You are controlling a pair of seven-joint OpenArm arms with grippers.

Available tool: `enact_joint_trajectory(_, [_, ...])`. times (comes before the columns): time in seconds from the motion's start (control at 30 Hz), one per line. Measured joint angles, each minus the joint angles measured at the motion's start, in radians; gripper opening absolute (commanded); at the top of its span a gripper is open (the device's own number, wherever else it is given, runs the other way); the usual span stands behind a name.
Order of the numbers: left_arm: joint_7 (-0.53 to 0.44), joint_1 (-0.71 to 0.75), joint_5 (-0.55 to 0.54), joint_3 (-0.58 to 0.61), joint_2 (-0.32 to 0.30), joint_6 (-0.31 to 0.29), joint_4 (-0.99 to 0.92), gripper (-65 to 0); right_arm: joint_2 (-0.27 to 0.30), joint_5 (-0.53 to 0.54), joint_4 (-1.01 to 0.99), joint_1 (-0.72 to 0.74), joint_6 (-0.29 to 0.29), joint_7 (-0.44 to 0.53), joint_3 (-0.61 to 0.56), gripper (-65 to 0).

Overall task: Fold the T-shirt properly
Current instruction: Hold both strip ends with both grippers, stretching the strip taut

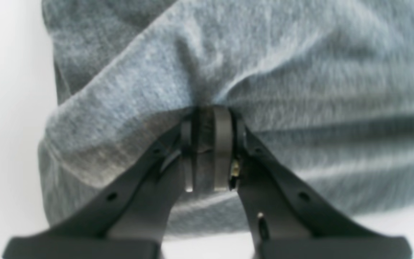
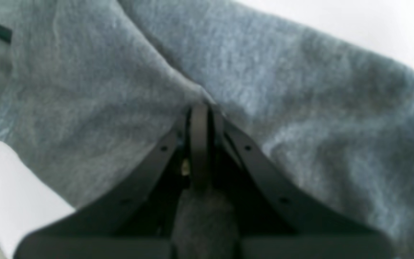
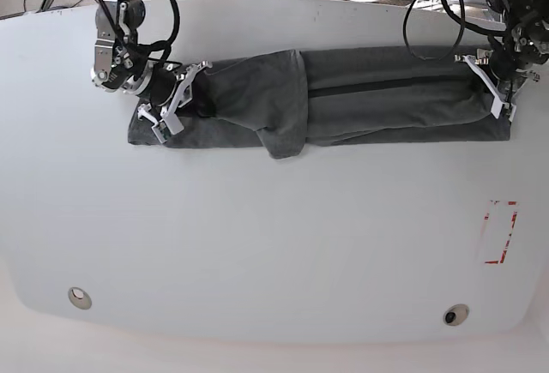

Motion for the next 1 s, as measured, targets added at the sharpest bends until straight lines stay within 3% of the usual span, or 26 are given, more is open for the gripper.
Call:
enact_joint_trajectory(0.27, [-0.011, -0.025, -0.025, 0.099, 0.005, -0.011, 0.004, -58.7, 0.078, -0.016, -0.045, 0.029, 0.0, 0.008, 0.069, -62.6])
enact_joint_trajectory(0.5, [0.091, -0.069, -0.034, 0.1, 0.012, -0.011, 0.013, -56.5, 0.087, -0.021, -0.043, 0.04, 0.0, -0.01, 0.068, -62.6])
enact_joint_trajectory(0.6, [0.15, -0.076, -0.051, 0.085, 0.011, -0.004, 0.041, -48.1, 0.083, -0.028, -0.043, 0.047, -0.001, -0.015, 0.068, -62.6])
enact_joint_trajectory(0.8, [0.25, -0.085, -0.16, -0.007, 0.002, -0.002, 0.108, -23.9, 0.079, -0.039, -0.042, 0.051, -0.008, -0.014, 0.068, -62.6])
enact_joint_trajectory(0.9, [0.289, -0.104, -0.221, -0.07, 0.004, -0.001, 0.135, -17.9, 0.064, -0.043, -0.038, 0.051, -0.019, -0.014, 0.069, -62.6])
enact_joint_trajectory(1.0, [0.296, -0.12, -0.275, -0.136, 0.001, 0.0, 0.143, -17.2, 0.059, -0.043, -0.038, 0.054, -0.024, -0.014, 0.069, -62.6])
